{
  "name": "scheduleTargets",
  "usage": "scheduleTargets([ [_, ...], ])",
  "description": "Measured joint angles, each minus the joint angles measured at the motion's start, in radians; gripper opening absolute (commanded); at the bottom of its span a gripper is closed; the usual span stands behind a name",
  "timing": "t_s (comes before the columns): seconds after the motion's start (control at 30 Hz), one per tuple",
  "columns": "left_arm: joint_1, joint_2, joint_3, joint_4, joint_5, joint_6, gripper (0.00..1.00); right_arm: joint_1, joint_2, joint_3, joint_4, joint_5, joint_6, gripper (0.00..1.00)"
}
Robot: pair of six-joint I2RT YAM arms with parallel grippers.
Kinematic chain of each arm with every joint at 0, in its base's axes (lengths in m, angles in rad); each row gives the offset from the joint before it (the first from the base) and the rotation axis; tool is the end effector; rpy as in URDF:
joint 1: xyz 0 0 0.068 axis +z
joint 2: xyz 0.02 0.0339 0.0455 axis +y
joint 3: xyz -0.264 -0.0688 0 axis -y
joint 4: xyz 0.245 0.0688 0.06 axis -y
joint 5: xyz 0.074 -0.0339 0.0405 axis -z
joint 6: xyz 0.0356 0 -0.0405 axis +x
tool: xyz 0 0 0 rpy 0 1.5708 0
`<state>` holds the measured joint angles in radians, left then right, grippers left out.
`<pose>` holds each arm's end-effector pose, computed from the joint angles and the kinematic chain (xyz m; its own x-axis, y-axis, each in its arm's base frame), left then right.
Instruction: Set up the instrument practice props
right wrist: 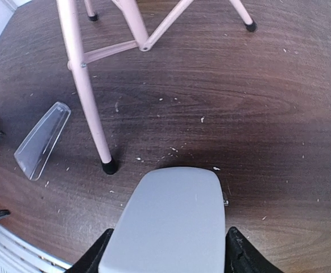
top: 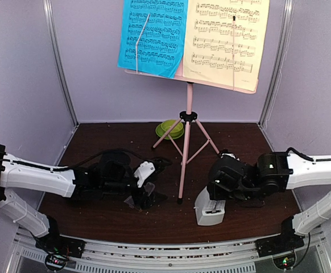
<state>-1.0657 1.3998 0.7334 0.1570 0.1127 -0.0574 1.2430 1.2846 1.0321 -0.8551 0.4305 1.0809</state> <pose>0.1418 -0.2647 0.2160 -0.2882 0.4034 -0.8685 0.9020 0.4187 -0.1048 0.0930 0.2274 0.2685 -0.8417 0.0154 -0.5397 -0.1224 0.9681 0.2186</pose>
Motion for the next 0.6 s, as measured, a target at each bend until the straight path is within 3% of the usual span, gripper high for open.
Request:
scheduleTargets([
  [0.3,-0.149,0.116,0.000,0.023,-0.002,0.043,0.80,-0.032,-0.209,-0.096,0.122,-0.063,-0.175,0.00],
  [0.6,-0.216,0.158,0.000,0.083,-0.054,0.037,0.89,-0.044,-0.377,-0.210,0.222,-0.099,-0.278,0.00],
])
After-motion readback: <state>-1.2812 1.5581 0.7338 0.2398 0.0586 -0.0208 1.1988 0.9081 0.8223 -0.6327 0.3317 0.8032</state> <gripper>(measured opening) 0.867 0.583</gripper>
